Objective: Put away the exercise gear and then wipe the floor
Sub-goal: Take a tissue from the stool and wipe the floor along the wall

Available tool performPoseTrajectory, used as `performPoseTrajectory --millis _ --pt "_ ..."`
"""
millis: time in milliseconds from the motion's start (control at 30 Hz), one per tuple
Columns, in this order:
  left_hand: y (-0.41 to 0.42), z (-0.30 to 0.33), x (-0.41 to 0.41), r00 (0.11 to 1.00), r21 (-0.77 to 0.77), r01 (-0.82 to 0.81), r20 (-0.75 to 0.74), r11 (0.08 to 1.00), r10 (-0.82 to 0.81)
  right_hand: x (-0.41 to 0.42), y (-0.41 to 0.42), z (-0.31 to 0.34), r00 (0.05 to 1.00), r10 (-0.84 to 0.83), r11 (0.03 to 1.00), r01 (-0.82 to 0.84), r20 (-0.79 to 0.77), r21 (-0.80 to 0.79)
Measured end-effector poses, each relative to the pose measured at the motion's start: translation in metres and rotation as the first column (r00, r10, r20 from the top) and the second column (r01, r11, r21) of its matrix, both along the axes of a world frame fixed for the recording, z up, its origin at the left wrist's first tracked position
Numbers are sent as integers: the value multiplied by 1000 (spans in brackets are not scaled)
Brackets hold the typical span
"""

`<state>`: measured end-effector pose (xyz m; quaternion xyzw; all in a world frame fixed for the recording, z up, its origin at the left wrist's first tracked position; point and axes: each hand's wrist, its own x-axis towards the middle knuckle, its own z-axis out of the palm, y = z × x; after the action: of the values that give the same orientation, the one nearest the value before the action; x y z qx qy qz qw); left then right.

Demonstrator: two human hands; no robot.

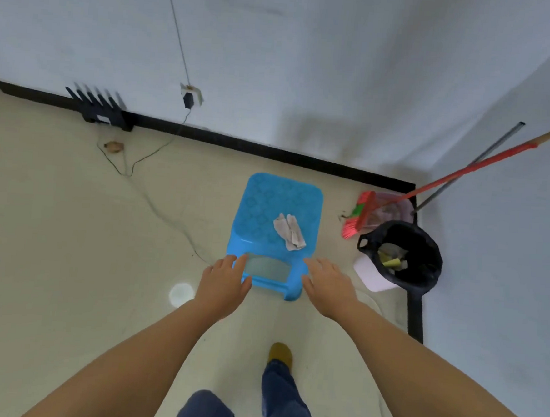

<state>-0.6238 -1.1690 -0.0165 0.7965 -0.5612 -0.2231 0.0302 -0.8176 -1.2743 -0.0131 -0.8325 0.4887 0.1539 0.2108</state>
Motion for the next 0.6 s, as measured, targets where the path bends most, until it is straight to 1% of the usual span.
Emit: performPoseTrajectory --millis 167,233,333,400,433,467,567,600 --pt "-57 -74 4 997 75 20 -71 997 -14 17 -60 -73 1000 1 995 -2 4 100" --pt "-80 -108 12 996 75 25 -86 997 -18 30 -79 -105 999 -41 993 37 36 110" --pt "-117 -156 25 993 44 89 -83 995 -85 49 -101 -151 987 -87 996 82 137 45" --pt "-138 -183 32 988 -29 148 -29 989 -149 61 -114 -179 972 -83 994 96 219 -48" --pt "-146 -194 35 987 -64 158 3 985 -159 67 -120 -191 970 -83 991 105 229 -86" --pt "-153 -204 37 988 -77 153 20 985 -152 71 -125 -203 973 -89 988 114 214 -108" --pt "-159 -238 41 985 -11 171 39 985 -171 80 -135 -231 994 -88 982 99 71 -164" --pt "-157 -246 42 981 -14 184 56 983 -183 81 -136 -237 995 -90 975 98 48 -200"
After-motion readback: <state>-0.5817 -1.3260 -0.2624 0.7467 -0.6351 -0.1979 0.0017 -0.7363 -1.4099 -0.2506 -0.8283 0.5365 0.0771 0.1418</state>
